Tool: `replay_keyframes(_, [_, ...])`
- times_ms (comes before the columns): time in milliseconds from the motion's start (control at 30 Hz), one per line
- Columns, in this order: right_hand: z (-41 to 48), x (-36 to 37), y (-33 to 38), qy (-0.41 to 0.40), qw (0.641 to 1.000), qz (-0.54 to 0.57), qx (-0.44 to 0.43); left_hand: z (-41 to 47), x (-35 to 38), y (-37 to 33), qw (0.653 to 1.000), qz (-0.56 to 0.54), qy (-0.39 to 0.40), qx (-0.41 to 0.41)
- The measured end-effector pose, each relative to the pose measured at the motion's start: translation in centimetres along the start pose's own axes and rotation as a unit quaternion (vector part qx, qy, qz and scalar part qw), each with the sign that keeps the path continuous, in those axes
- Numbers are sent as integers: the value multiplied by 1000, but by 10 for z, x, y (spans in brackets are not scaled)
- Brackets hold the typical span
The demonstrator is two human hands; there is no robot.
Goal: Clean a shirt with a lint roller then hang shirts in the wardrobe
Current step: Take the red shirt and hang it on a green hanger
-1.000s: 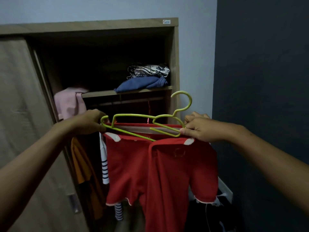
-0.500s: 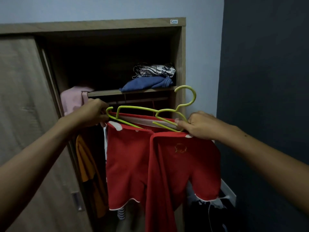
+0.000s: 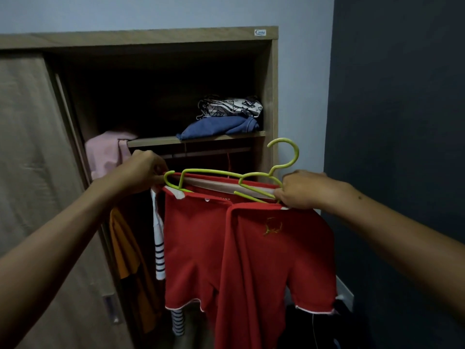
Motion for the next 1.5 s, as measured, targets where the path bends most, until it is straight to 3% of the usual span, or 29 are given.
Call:
replay_keyframes(167, [0, -2, 8, 18, 998, -62, 3, 7, 9, -17, 991, 129, 19, 1])
replay_keyframes(333, [0, -14, 15, -61, 994, 79, -37, 14, 4, -10, 986, 163, 7, -20])
replay_keyframes(433, [-3, -15, 24, -83, 962, 244, -92, 9, 3, -17, 987, 156, 22, -26])
replay_keyframes(467, [-4, -17, 25, -94, 932, 329, -116, 6, 3, -20, 988, 148, 30, -30])
replay_keyframes(567, [-7, -17, 23, -75, 796, 571, -186, 2, 6, -22, 991, 118, 43, -45])
replay_keyframes(700, [-14, -25, 20, -92, 627, 736, -236, -3, 3, -20, 995, 76, 34, -63])
replay_keyframes(800, [-12, -31, -8, -173, 539, 804, -183, -4, -3, -20, 997, 50, 20, -53])
replay_keyframes(867, [-8, -36, -22, -195, 519, 815, -169, -3, -9, -21, 999, 20, 10, -34])
replay_keyframes(933, [-8, -46, -26, -208, 564, 777, -189, -2, -15, -21, 1000, 4, -2, -17])
replay_keyframes(1133, [-10, -62, -9, -206, 763, 579, -202, -5, -32, -17, 999, -16, -40, 2])
replay_keyframes(1300, [-2, -61, 27, -169, 844, 467, -204, -8, -37, -43, 997, -43, -51, 30])
replay_keyframes(1367, [2, -56, 49, -110, 883, 412, -199, -11, -35, -59, 996, -66, -40, 50])
replay_keyframes(1433, [1, -46, 72, -17, 938, 274, -212, -15, -31, -74, 995, -71, -29, 71])
replay_keyframes(1500, [-2, -49, 84, 28, 953, 186, -237, -21, -26, -85, 994, -71, -25, 82])
Point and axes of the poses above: each hand's wrist, its own z-axis towards the middle knuckle, its own x-axis out of the palm, y = z × x, the point moved 10 cm from there along z, towards the middle knuckle, and after that the axes turned 6 degrees about z, right-handed, at the moved point
